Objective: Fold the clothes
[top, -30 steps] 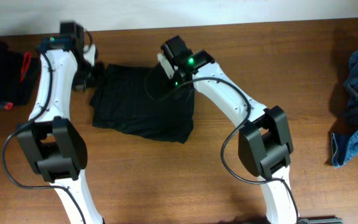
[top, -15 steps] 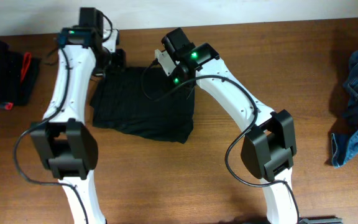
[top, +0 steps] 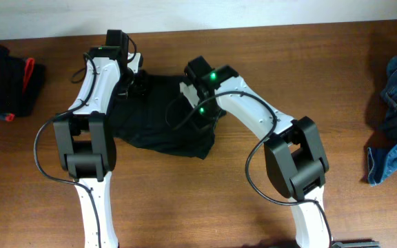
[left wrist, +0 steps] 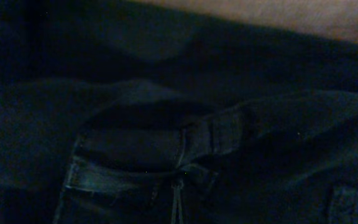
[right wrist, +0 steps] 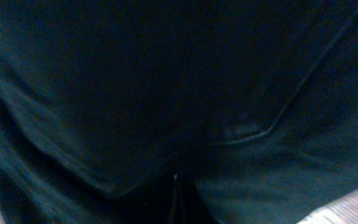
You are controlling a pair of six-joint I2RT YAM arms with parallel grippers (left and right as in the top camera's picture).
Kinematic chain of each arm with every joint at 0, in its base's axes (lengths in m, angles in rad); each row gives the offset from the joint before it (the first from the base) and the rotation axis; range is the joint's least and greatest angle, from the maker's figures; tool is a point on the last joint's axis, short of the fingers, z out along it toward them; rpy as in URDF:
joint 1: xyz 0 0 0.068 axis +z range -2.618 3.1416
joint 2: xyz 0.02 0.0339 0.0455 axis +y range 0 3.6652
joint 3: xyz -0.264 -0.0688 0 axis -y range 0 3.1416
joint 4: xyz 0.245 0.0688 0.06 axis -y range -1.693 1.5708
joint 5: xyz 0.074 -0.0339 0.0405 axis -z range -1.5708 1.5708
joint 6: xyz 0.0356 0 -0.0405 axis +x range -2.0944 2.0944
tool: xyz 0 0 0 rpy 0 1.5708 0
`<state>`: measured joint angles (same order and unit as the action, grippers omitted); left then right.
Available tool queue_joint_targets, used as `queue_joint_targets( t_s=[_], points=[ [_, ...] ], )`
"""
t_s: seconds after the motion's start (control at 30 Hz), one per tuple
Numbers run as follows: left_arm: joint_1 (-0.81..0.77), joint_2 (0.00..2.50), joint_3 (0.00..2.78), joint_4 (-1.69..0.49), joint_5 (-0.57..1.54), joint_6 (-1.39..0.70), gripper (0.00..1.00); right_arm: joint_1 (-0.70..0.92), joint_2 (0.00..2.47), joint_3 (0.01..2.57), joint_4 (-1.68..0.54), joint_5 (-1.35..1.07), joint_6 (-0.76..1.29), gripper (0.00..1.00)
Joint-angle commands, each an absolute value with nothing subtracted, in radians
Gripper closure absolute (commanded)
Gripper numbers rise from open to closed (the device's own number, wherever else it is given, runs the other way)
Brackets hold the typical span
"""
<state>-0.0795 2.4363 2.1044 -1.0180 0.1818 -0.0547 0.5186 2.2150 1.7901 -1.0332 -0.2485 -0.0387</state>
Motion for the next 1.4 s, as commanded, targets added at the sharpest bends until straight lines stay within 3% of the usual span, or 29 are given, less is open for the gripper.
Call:
queue_joint_targets(
  t_s=[0.0, 0.27, 0.67, 0.93, 1.37],
  points=[
    [-0.079, 2.487, 2.099, -0.987, 0.176, -0.067, 1.0, 0.523, 2.219, 1.67, -0.987, -0.259, -0.048, 0.96],
    [-0.078, 2.474, 2.214, -1.008, 0.179, -0.067, 1.0, 0.521, 2.218, 1.581, -0.897, -0.258, -0.048, 0.96],
    [-0.088, 2.402, 2.651, -1.346, 0.18, -0.105, 1.0, 0.515, 2.218, 1.94, -1.035, -0.258, -0.048, 0.96],
    [-0.155, 2.431, 2.58, -1.561, 0.207, -0.112, 1.0, 0.513, 2.219, 2.03, -0.979, -0.155, -0.009, 0.95],
    [-0.216, 2.431, 2.166, -1.336, 0.225, -0.12, 0.99, 0.429, 2.288, 2.019, -0.918, -0.127, 0.015, 0.95]
  ],
)
